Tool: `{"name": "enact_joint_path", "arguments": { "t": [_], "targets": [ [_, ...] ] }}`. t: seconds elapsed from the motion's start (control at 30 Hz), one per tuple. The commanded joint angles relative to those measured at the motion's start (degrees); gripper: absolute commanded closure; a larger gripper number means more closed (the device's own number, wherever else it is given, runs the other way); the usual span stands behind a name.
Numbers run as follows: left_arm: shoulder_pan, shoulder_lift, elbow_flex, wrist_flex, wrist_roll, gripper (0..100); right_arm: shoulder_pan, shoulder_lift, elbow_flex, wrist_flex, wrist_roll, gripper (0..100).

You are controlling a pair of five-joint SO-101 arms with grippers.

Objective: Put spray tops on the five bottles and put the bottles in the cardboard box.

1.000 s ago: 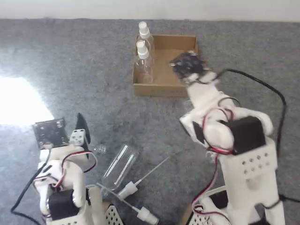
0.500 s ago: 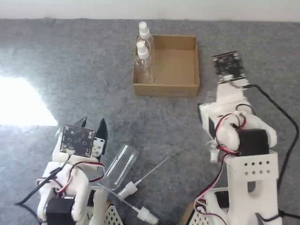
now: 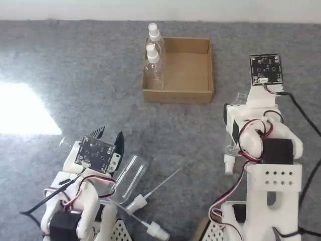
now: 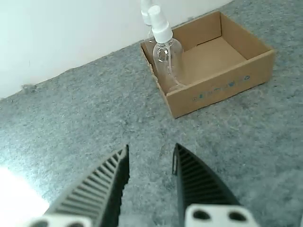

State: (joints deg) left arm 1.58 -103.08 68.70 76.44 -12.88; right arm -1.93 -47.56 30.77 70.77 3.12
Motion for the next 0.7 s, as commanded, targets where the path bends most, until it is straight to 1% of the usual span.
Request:
{"name": "enact_joint_path", "arguments": {
  "t": [0.0,0.23,0.27,0.33,0.4,0.47,0.57,0.67],
  "targets": [
    [0.2,2.2,-2.9,0.6,-1.2,86,0.9,-1.7,-0.4,-2.0,-0.7,98.8],
    [0.4,21.2,-10.2,1.1,-1.3,86,0.9,-1.7,-0.4,-2.0,-0.7,98.8],
    [1.2,23.9,-11.5,1.8,-1.5,86,0.9,-1.7,-0.4,-1.9,-0.7,98.8],
    [4.7,28.4,-13.7,4.7,-3.5,86,0.9,-1.7,-0.4,-1.8,-0.7,98.8],
    [9.5,31.9,-15.1,7.5,-4.9,86,0.9,-1.7,-0.4,-1.8,-0.7,98.8],
    [12.7,35.0,-15.4,7.6,-5.3,86,0.9,-1.7,-0.4,-1.8,-0.7,98.8],
    [16.4,39.8,-16.0,7.6,-5.9,86,0.9,-1.7,-0.4,-1.8,-0.7,98.8],
    [18.0,46.2,-18.0,9.6,-9.7,82,0.9,-1.6,-0.4,-1.8,-0.6,98.8]
  ]
}}
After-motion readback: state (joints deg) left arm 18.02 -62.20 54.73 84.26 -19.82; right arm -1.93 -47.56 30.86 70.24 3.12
